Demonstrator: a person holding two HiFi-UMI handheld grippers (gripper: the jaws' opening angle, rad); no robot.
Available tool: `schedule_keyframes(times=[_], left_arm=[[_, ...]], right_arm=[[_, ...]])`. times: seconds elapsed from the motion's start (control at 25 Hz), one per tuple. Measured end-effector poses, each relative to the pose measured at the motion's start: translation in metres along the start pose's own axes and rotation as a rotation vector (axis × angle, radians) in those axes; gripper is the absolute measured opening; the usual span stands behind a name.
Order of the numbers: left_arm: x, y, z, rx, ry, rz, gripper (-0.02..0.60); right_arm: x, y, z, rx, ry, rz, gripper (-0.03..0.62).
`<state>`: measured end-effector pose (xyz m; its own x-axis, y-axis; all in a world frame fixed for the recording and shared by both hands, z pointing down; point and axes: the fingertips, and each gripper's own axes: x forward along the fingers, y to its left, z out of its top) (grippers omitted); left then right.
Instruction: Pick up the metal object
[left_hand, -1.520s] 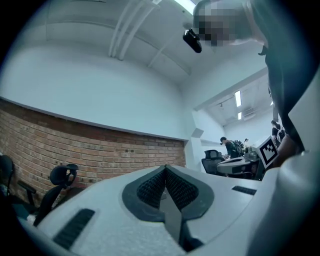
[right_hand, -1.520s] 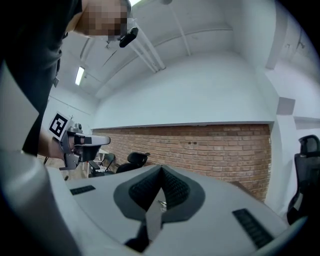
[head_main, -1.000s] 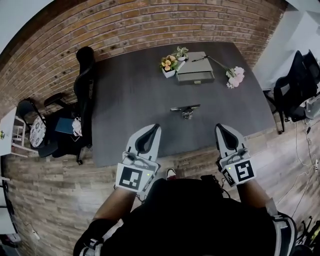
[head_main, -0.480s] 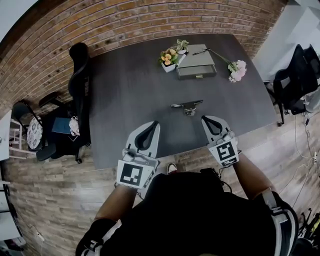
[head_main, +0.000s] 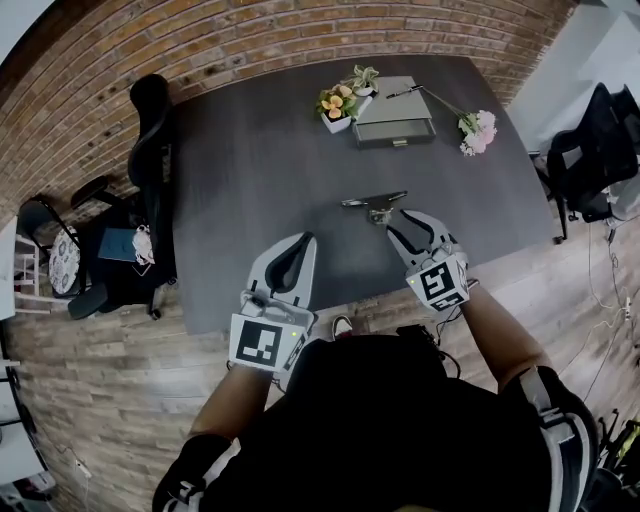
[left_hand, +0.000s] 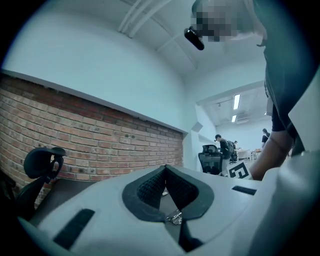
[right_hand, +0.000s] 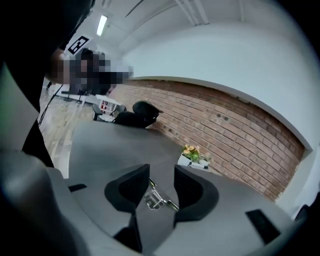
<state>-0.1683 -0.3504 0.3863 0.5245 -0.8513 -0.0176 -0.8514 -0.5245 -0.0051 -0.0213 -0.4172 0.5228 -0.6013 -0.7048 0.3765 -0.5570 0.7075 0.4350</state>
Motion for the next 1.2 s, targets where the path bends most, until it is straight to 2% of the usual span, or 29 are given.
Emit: schedule_keyframes(times=[0.08, 0.28, 0.52, 0.92, 1.2], left_arm=[[0.000, 0.002, 0.000, -0.001, -0.002, 0.006, 0.009], [0.002, 0.005, -0.001, 0.002, 0.012, 0.014, 0.009], [0.002, 0.010, 0.001, -0.009, 0.029, 0.041, 0.009], [-0.002, 0.011, 0.002, 0.004, 0.071, 0.057, 0.009], [-0.011, 0.013, 0.003, 0.013, 0.076, 0.078, 0.009]], right_arm=[[0.014, 0.002, -0.014, -0.081, 0.054, 0.033, 0.172], [0.049, 0.006, -0.046, -0.289, 0.174, 0.128, 0.173], [0.080, 0.014, -0.090, -0.441, 0.307, 0.231, 0.173], [0.109, 0.016, -0.120, -0.500, 0.394, 0.274, 0.172], [0.116, 0.012, -0.124, -0.547, 0.411, 0.254, 0.124]])
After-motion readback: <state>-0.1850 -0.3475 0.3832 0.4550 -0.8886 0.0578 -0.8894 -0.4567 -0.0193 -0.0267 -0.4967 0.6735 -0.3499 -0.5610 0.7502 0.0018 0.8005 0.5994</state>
